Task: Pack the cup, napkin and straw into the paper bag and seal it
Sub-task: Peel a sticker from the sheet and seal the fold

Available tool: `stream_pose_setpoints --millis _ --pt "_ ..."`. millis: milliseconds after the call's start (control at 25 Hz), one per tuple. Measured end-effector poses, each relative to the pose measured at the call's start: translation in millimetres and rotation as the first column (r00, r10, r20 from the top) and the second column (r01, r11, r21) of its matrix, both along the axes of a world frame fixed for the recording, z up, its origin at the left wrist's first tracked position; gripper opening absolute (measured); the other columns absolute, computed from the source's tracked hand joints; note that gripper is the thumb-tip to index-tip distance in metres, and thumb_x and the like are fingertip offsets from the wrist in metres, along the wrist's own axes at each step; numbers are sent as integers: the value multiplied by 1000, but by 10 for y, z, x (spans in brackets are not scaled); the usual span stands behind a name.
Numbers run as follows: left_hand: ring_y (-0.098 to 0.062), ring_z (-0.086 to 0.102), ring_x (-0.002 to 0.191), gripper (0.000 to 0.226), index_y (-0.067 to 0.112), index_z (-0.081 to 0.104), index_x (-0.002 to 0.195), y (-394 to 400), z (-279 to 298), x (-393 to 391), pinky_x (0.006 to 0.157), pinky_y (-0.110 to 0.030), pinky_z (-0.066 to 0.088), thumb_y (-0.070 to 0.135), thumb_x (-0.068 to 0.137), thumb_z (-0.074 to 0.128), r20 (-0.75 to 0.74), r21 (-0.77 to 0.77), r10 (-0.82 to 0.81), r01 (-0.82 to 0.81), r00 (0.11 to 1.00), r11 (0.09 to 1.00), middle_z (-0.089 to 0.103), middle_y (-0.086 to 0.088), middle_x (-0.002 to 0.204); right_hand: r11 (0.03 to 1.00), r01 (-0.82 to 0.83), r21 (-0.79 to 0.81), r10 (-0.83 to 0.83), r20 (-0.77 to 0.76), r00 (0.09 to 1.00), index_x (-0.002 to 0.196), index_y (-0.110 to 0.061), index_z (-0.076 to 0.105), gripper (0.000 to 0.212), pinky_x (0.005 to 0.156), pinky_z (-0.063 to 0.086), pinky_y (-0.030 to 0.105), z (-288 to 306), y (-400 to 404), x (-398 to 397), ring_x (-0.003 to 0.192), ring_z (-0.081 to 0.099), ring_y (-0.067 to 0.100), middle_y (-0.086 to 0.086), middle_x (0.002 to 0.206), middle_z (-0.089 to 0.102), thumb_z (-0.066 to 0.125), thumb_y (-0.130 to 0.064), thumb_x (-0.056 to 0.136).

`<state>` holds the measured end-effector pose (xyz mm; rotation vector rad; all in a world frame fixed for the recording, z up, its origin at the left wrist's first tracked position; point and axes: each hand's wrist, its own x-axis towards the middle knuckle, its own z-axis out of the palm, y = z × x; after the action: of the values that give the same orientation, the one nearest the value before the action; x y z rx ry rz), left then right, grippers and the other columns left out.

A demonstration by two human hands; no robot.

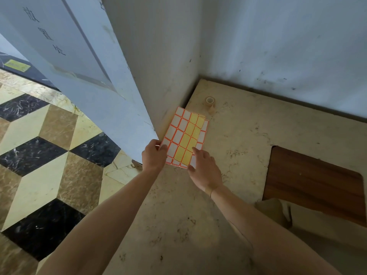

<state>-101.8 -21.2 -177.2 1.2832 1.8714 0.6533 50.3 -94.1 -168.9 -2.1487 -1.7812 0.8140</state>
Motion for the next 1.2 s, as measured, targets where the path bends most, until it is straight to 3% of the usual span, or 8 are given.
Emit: stream_pose_setpoints --millis 320,520,640,800,880,960,1120,1200 --pt "-14 70 77 14 20 56 110 -512 495 -44 55 -18 50 25 97 56 320 72 -60 39 945 997 70 3 98 961 277 -10 -256 -418 872 151 -27 23 81 98 43 37 480 -140 97 125 53 27 1 139 56 66 -45 85" --pt "-7 69 76 21 34 51 110 -873 680 -36 54 -14 49 21 95 58 383 150 -177 128 907 980 73 10 90 975 221 -4 -203 -417 886 149 -35 25 92 86 38 29 648 -339 113 126 50 25 0 140 53 78 -43 73" --pt "-13 69 87 42 47 45 122 -1015 752 -39 60 -19 55 17 95 58 337 200 -279 221 899 955 68 9 106 985 163 -51 -168 -454 875 148 -35 27 102 88 32 27 692 -457 163 130 45 23 -4 143 50 85 -35 64" --pt "-21 62 106 45 51 59 112 -1131 813 -83 76 -26 59 13 88 68 364 197 -412 363 836 911 57 4 124 993 107 -39 -114 -445 888 145 -30 37 95 92 36 26 758 -609 236 127 47 21 -4 140 52 85 -18 64" --pt "-22 60 110 44 48 64 107 -1157 840 -80 86 -31 57 14 81 75 362 156 -435 406 824 900 55 3 126 992 116 -59 -129 -559 819 143 -32 41 90 85 43 16 823 -670 255 117 51 13 -6 138 52 82 -7 67" --pt "-21 59 110 45 47 64 105 -1184 872 -49 85 -28 57 14 78 78 362 139 -422 399 831 906 55 4 125 985 148 -84 -163 -714 680 139 -36 47 83 66 50 10 892 -754 272 101 59 6 -9 131 56 79 0 71" --pt "-15 58 107 40 44 66 105 -1232 888 14 71 -16 54 18 77 80 385 155 -432 404 816 902 55 15 118 957 255 -135 -246 -844 477 127 -35 62 58 89 57 39 964 -855 293 105 66 21 -3 125 64 75 -4 80" --pt "-13 58 107 37 44 68 103 -1247 879 32 68 -15 54 20 77 80 400 174 -435 399 807 900 56 18 117 943 295 -155 -275 -863 425 121 -34 67 45 84 58 36 985 -856 312 99 69 21 -4 122 66 72 -9 84"
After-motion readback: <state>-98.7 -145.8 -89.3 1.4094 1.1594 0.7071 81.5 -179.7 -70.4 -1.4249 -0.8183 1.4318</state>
